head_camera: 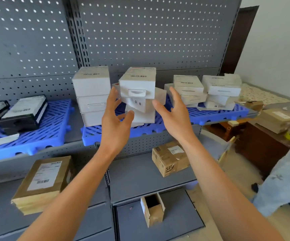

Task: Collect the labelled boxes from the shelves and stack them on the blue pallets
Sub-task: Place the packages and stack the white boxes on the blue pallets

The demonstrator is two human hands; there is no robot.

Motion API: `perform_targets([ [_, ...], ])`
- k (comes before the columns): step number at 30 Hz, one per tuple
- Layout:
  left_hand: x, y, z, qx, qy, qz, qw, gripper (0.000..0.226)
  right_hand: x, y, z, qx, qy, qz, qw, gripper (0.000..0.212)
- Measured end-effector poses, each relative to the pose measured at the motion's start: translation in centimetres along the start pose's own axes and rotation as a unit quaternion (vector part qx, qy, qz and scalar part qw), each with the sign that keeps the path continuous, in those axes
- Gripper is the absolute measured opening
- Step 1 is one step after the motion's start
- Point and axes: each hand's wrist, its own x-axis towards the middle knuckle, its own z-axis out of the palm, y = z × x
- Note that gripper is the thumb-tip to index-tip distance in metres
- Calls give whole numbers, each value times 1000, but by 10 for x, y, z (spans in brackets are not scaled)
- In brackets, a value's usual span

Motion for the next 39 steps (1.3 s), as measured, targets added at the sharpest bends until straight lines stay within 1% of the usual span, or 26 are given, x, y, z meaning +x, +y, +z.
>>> perform_targets([
  [3, 2, 0, 11, 6, 31, 9, 999, 73, 17, 10, 0, 17, -30, -12, 999, 85],
  [7, 0, 1, 22, 23, 65, 14, 998, 64, 31, 22, 2, 56, -60, -23, 996, 83],
  [11, -5, 4, 35, 33, 87, 18, 995, 62, 41, 32, -1, 70, -72, -36, 994, 72],
  [16, -2, 4, 47, 39, 101, 2, 994, 60, 54, 45, -5, 51, -84, -65, 993, 61],
  [19, 4, 5, 53, 43, 96, -2, 994, 58, 56, 44, -7, 58, -90, -86, 991, 43],
  [21, 7, 7, 56, 66, 94, 10, 993, 58, 57, 43, -9, 63, -96, -93, 989, 39],
  [24, 13, 5, 58, 106, 91, 12, 990, 62, 60, 44, -10, 69, -99, -95, 988, 38],
  [28, 18, -2, 57, 133, 87, -8, 987, 62, 61, 44, -13, 84, -92, -88, 988, 36],
  [34, 21, -3, 52, 104, 60, -7, 993, 62, 59, 42, -18, 104, -89, -80, 987, 35],
  [39, 29, -10, 44, 77, 17, -1, 997, 66, 57, 42, -17, 115, -86, -89, 986, 34],
])
